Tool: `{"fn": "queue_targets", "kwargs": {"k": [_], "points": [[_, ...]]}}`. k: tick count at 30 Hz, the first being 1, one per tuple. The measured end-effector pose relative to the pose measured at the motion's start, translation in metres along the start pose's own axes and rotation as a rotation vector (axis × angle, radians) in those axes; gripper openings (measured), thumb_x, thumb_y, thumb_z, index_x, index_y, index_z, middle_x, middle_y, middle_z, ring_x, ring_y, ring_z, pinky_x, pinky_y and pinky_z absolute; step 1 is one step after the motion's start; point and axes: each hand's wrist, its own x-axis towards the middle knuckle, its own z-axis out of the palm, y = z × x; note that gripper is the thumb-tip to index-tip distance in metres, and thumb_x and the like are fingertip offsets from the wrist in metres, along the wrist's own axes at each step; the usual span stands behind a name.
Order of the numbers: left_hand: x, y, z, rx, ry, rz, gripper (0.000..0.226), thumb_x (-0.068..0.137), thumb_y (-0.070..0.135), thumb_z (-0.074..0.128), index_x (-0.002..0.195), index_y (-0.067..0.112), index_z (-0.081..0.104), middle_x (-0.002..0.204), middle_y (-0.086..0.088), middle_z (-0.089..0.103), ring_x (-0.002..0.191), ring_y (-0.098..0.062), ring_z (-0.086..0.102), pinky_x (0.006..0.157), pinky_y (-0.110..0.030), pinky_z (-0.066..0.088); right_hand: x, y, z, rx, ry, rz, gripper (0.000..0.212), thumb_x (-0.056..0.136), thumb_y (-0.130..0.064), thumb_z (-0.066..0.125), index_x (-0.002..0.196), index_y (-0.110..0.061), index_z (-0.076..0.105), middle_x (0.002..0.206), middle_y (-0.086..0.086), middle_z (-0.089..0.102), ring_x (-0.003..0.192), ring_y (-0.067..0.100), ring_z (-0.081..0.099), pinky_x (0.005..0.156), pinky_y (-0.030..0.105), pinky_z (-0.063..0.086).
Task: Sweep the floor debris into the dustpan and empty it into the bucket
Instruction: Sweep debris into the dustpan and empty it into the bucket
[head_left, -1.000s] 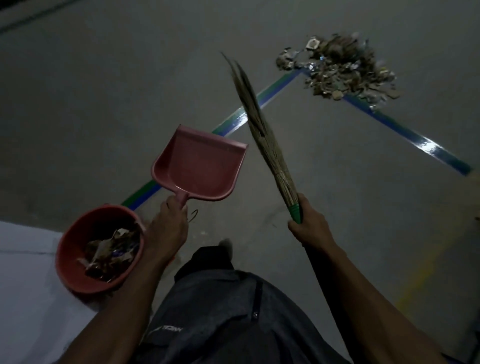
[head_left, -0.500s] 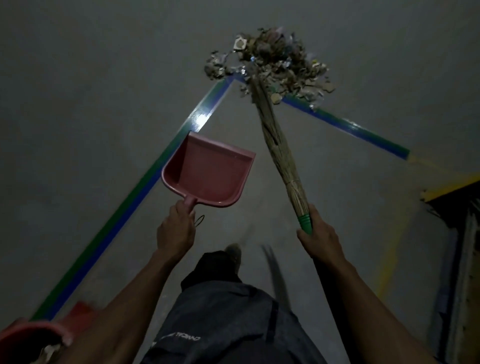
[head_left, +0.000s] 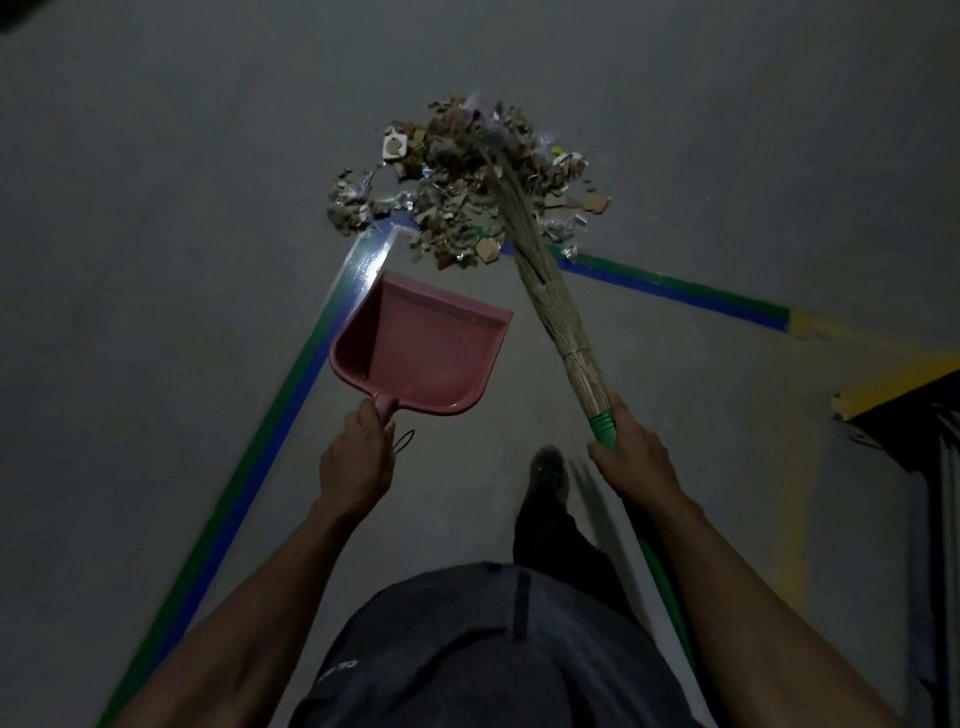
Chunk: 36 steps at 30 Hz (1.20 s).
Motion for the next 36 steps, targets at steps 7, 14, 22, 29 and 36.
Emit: {"fn": "queue_targets", "kwargs": {"k": [7, 14, 22, 29, 36], "points": [[0.1, 0.106, -0.02, 0.032, 0.038, -0.058, 0.032, 0.101, 0.026, 0.044, 0.118, -0.001, 0.048, 0.106, -0.02, 0.053, 0.079, -0.036, 0.056, 0.059, -0.041, 0.043, 0.14, -0.002, -0.104, -0.037, -0.082, 0.006, 0.075, 0.095, -0.029, 0.052, 0.157, -0.029, 0.01, 0.126, 0.014, 0.057, 0.088, 0.023, 0.052, 0.074, 0.029, 0.042], [0.203, 0.191, -0.022, 0.107, 0.074, -0.023, 0.025, 0.098, 0.019, 0.047, 0.11, -0.002, 0.053, 0.095, -0.019, 0.056, 0.079, -0.033, 0.053, 0.058, -0.037, 0.036, 0.248, -0.004, -0.186, -0.076, -0.091, 0.017, 0.077, 0.092, -0.03, 0.054, 0.156, -0.031, 0.011, 0.126, 0.015, 0.057, 0.091, 0.029, 0.058, 0.077, 0.035, 0.052], [0.361, 0.283, 0.012, 0.035, 0.014, -0.071, 0.021, 0.096, 0.016, 0.051, 0.108, 0.001, 0.056, 0.096, -0.019, 0.061, 0.081, -0.035, 0.057, 0.066, -0.042, 0.044, 0.41, -0.006, -0.266, -0.124, -0.096, -0.017, 0.076, 0.091, -0.03, 0.055, 0.155, -0.031, 0.015, 0.13, 0.017, 0.057, 0.106, 0.035, 0.059, 0.084, 0.039, 0.051], [0.478, 0.361, 0.001, 0.002, -0.031, -0.136, 0.021, 0.096, 0.015, 0.048, 0.109, 0.0, 0.054, 0.099, -0.02, 0.059, 0.085, -0.035, 0.055, 0.069, -0.044, 0.045, 0.549, -0.027, -0.353, -0.217, -0.125, -0.076, 0.073, 0.092, -0.025, 0.054, 0.155, -0.027, 0.017, 0.126, 0.016, 0.06, 0.101, 0.035, 0.06, 0.074, 0.032, 0.044], [0.547, 0.425, -0.009, -0.029, 0.01, -0.307, 0.026, 0.097, 0.019, 0.05, 0.115, 0.001, 0.053, 0.1, -0.018, 0.06, 0.085, -0.033, 0.056, 0.069, -0.043, 0.046, 0.67, -0.056, -0.412, -0.315, -0.209, -0.192, 0.074, 0.09, -0.024, 0.055, 0.154, -0.029, 0.017, 0.126, 0.017, 0.059, 0.102, 0.035, 0.06, 0.079, 0.036, 0.048]]}}
